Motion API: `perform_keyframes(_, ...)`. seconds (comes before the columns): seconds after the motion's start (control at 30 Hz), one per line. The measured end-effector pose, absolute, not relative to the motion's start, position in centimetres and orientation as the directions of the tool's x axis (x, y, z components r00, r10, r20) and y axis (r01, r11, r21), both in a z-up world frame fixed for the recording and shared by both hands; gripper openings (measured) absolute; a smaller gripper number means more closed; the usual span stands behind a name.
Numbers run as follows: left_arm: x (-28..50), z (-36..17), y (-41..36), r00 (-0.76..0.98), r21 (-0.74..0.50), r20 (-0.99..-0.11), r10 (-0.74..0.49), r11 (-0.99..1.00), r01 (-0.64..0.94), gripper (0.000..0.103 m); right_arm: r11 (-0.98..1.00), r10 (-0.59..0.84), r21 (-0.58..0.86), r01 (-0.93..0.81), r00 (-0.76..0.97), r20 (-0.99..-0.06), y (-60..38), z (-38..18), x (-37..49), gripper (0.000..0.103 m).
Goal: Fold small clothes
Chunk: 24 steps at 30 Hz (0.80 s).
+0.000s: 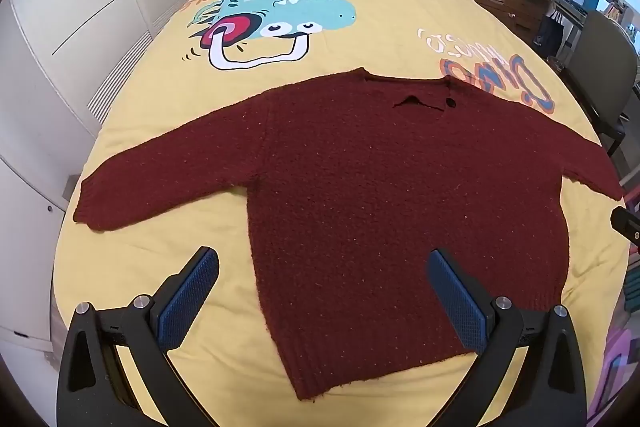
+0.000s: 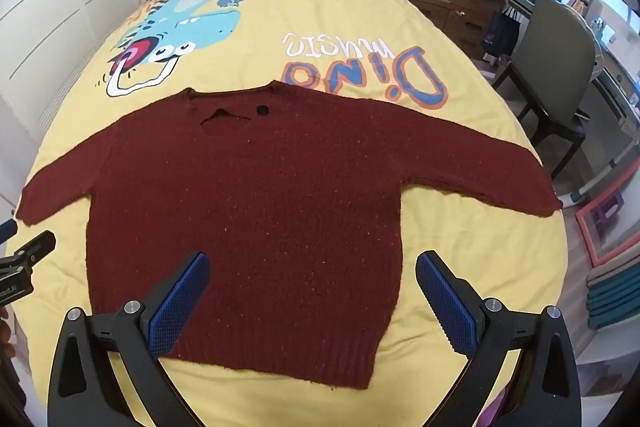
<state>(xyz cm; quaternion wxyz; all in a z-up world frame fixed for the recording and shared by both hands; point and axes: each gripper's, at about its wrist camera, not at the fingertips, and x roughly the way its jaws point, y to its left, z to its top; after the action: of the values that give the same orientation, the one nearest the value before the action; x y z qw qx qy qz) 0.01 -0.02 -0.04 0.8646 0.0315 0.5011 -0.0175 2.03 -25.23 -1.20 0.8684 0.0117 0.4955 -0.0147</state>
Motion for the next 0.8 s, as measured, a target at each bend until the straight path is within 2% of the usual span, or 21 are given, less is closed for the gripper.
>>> perform_keyframes(0.8,0.08,-0.71,0.52,0.501,0.035,-0.865,0.001,0.998,0.059,0.102,1.000,-0.019,-0.006,0.027,0.505,-0.863,-24.71,-1.16,1.91,0.102)
